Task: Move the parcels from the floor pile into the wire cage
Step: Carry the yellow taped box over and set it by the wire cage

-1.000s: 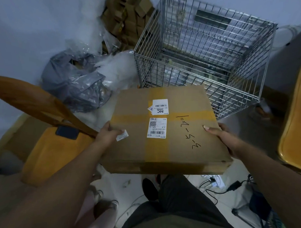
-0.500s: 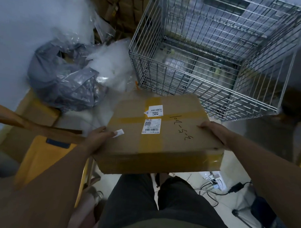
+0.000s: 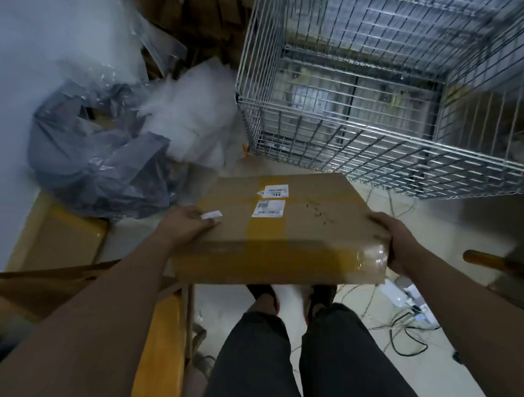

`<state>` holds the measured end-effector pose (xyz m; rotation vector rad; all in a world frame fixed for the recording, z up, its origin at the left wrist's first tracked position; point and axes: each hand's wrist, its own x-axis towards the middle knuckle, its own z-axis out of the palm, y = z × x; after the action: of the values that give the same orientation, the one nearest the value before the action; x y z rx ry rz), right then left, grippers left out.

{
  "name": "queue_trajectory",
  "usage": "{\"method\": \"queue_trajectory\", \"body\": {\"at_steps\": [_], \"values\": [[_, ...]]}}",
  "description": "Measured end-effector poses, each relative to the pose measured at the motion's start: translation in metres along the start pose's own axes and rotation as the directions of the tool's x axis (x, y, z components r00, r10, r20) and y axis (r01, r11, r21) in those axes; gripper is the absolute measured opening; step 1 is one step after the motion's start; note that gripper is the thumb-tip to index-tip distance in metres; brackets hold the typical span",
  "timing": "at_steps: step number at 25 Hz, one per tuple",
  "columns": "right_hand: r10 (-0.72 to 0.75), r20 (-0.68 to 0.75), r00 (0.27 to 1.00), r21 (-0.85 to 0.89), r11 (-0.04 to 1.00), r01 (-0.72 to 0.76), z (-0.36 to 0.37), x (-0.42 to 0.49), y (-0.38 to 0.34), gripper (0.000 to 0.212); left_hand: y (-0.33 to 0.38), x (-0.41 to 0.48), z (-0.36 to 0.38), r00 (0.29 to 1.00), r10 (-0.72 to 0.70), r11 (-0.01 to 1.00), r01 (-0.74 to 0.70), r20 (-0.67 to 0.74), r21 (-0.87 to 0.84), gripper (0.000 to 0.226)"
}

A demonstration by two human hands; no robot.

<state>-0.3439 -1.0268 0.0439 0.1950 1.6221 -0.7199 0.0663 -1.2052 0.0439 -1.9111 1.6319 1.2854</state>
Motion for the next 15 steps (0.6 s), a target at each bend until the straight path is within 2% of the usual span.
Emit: {"method": "queue_trajectory", "body": {"at_steps": [5,8,10,13,15], "values": [[0.000,-0.058,0.998,0.099,0.995,0.006,0.040,0.057,0.001,0.031,0.000,0.056,-0.020,0.998,0.051,0.999,-0.051,-0.029,0.002,0.058],[0.000,-0.074,0.997,0.078,0.997,0.006,0.052,0.091,-0.001,0.047,-0.001,0.087,-0.019,0.991,0.104,0.993,-0.109,-0.083,-0.054,0.066],[-0.057,-0.047,0.997,0.058,0.997,0.060,0.058,0.109,-0.006,0.060,-0.006,0.105,-0.018,0.992,0.112,0.989,-0.117,-0.063,-0.091,0.071],[-0.148,0.000,0.989,0.028,0.989,0.147,0.069,0.131,-0.017,0.066,-0.013,0.134,-0.013,0.981,0.183,0.979,-0.177,-0.057,0.098,0.080],[-0.218,0.032,0.976,-0.087,0.972,0.220,0.075,0.154,-0.018,0.067,-0.009,0.156,-0.006,0.976,0.184,0.978,-0.170,-0.117,0.119,0.080]]}}
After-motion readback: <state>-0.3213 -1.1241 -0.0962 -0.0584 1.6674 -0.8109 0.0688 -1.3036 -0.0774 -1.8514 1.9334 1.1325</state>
